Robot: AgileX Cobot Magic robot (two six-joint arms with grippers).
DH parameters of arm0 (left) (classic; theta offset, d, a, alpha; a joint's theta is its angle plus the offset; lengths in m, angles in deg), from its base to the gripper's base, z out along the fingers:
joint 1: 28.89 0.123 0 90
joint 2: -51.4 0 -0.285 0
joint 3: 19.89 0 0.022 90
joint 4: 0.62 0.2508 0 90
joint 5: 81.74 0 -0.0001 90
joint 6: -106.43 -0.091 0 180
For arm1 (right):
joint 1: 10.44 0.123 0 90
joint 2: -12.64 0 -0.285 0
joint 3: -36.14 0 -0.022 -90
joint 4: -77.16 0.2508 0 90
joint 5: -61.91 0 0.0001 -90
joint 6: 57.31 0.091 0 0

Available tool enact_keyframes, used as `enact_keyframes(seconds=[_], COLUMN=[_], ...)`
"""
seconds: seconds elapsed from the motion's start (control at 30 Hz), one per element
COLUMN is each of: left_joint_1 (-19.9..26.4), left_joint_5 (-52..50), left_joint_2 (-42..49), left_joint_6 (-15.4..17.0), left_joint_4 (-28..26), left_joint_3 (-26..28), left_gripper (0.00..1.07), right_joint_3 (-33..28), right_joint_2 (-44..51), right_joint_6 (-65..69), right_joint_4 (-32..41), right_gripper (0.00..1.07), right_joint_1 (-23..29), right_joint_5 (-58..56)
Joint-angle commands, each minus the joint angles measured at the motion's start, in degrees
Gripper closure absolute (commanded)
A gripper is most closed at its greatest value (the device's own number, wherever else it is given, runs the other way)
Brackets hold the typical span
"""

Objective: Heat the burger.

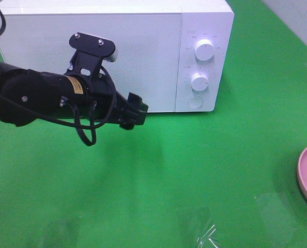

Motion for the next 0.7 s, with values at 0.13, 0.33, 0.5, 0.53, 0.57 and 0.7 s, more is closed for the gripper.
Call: enact_keyframes(seconds=[0.13, 0.33, 0.5, 0.53, 0.57, 0.7], left_joint_1=[-0.3, -0.3, 1.5, 4.1, 4.1, 8.5], left_joint_5=[22.9, 41.0, 48.4, 51.2, 51.2, 55.1], left_joint_2=[5.8, 11.6, 15.3, 16.2, 16.2, 17.3], left_joint_6=[0.4, 0.2, 0.8, 1.5, 1.5, 1.5], left_joint_4=[-0.6, 0.6, 2.2, 2.2, 2.2, 2.2], left_joint_3=[-0.2, -0.2, -0.2, -0.2, -0.2, -0.2], left_gripper=[0.08, 0.08, 0.08, 0.08, 0.08, 0.08], right_joint_3=[-0.1, -0.1, -0.1, -0.1, -0.1, -0.1], right_joint_2=[1.3, 1.3, 1.3, 1.3, 1.3, 1.3], right_joint_6=[-0.6, -0.6, -0.6, -0.6, -0.6, -0.6], right_joint_4=[0.2, 0.2, 0.2, 0.2, 0.2, 0.2], right_gripper=[0.31, 0.31, 0.31, 0.31, 0.31, 0.31], right_joint_1=[-0.3, -0.3, -0.3, -0.3, -0.3, -0.3], right_joint_5=[0.1, 0.1, 0.1, 0.1, 0.1, 0.1])
